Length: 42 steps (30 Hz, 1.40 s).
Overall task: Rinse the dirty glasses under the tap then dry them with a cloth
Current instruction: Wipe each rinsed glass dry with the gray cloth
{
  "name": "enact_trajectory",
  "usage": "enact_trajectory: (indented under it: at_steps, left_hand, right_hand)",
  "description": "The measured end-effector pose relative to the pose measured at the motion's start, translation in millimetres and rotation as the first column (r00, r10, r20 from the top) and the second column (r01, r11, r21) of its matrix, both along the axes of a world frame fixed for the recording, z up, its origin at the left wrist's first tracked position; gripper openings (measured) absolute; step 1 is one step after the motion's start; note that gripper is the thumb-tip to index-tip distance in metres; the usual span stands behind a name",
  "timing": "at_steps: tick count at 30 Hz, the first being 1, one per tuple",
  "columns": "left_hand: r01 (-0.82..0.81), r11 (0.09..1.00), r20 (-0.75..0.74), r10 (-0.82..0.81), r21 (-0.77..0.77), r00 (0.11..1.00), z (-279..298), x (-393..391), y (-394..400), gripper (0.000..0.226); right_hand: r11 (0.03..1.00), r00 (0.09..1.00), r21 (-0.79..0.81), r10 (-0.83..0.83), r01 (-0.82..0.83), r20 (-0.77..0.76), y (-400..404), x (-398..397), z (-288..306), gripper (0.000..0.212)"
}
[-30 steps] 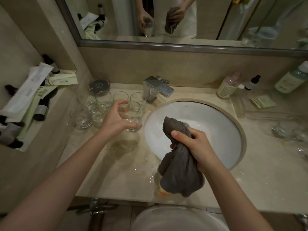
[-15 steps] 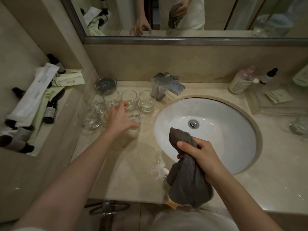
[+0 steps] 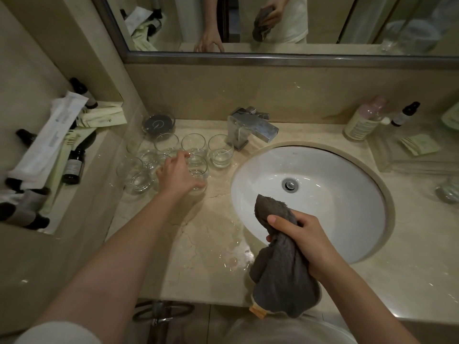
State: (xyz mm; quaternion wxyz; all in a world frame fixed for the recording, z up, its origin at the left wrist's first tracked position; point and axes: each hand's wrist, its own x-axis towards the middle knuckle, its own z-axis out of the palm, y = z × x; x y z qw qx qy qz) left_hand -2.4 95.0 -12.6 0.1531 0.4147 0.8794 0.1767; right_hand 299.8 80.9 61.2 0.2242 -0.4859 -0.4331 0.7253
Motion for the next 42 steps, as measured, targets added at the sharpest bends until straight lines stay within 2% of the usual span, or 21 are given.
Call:
enact_trajectory:
  at_steps: [15,20,29,32,35,37,39,42]
  left_hand:
    - [0.014,1.000,-0.067,-0.015,-0.004,0.998,-2,-5,3,0.090]
    - [0.015,1.000,-0.051,-0.015,-0.003,0.999,1,-2,1,0.089]
    - [0.012,1.000,0.042,-0.011,-0.027,0.999,5,-5,-2,0.104]
    - [0.018,0.999,0.078,-0.021,0.041,0.997,5,-7,-3,0.089]
    - [0.067,0.989,-0.012,-0.066,0.135,0.998,11,4,-4,0.064]
    - [0.113,0.967,-0.073,-0.099,0.227,0.992,17,19,-4,0.056]
    - [0.140,0.946,-0.033,-0.136,0.292,0.990,21,41,-1,0.051]
    - [0.211,0.936,0.089,-0.244,0.282,0.966,19,81,10,0.049]
  right_hand:
    - [0.999,1.000,-0.035,-0.005,0.005,0.020,6,-2,-8,0.024]
    - [0.999,1.000,-0.045,-0.012,0.013,0.021,8,-1,-11,0.025]
    - [0.997,0.999,-0.071,-0.035,0.035,0.008,11,3,-15,0.022]
    - [0.996,0.999,-0.081,-0.050,0.049,-0.002,13,6,-17,0.023]
    - [0.993,0.997,-0.094,-0.073,0.072,-0.007,15,13,-17,0.023]
    - [0.989,0.995,-0.109,-0.098,0.096,-0.016,17,21,-16,0.024]
    - [0.985,0.991,-0.120,-0.131,0.128,-0.021,19,33,-14,0.025]
    - [0.972,0.979,-0.121,-0.204,0.200,-0.027,23,59,-9,0.027]
